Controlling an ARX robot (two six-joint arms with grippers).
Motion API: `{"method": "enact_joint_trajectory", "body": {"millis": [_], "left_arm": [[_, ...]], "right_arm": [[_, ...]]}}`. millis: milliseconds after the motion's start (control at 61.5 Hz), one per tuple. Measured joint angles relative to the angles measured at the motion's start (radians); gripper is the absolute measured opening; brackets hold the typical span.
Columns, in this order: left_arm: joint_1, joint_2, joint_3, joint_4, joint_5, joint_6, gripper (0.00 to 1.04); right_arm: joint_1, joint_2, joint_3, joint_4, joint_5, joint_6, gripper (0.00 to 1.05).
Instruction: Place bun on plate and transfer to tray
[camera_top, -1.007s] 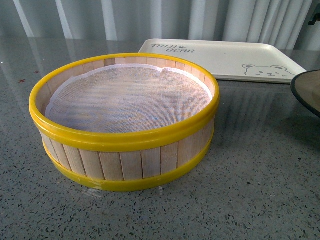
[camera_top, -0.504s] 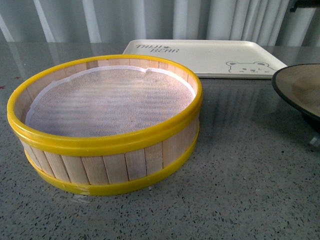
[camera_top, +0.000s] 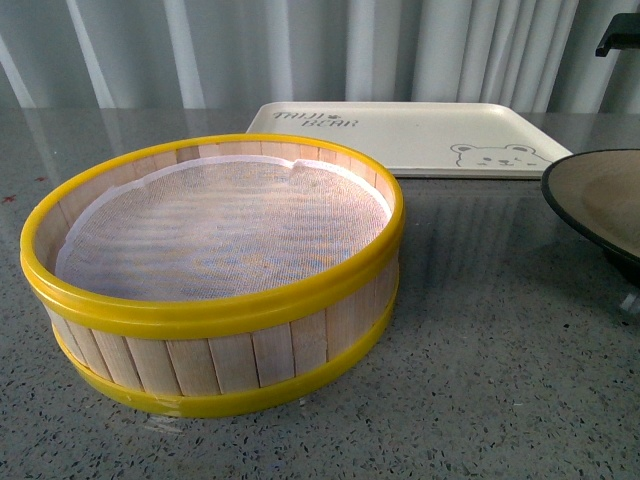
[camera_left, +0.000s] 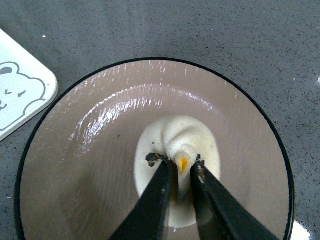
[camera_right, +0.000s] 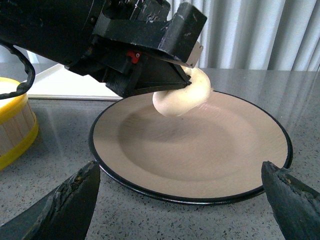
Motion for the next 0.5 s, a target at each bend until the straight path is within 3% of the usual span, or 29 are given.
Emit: {"method": "enact_joint_trajectory", "body": {"millis": [195,504], "left_arm": [[0.001,0.0,0.002,0.0,-0.004,-0.001,0.53],[0.022,-0.002,0.002,0.007,-0.007,-0.012,1.0]], "right_arm": [[0.0,0.0,0.0,0.0,0.0,0.0,0.96],[0.0,0.0,0.0,0.0,0.0,0.0,0.96]]}}
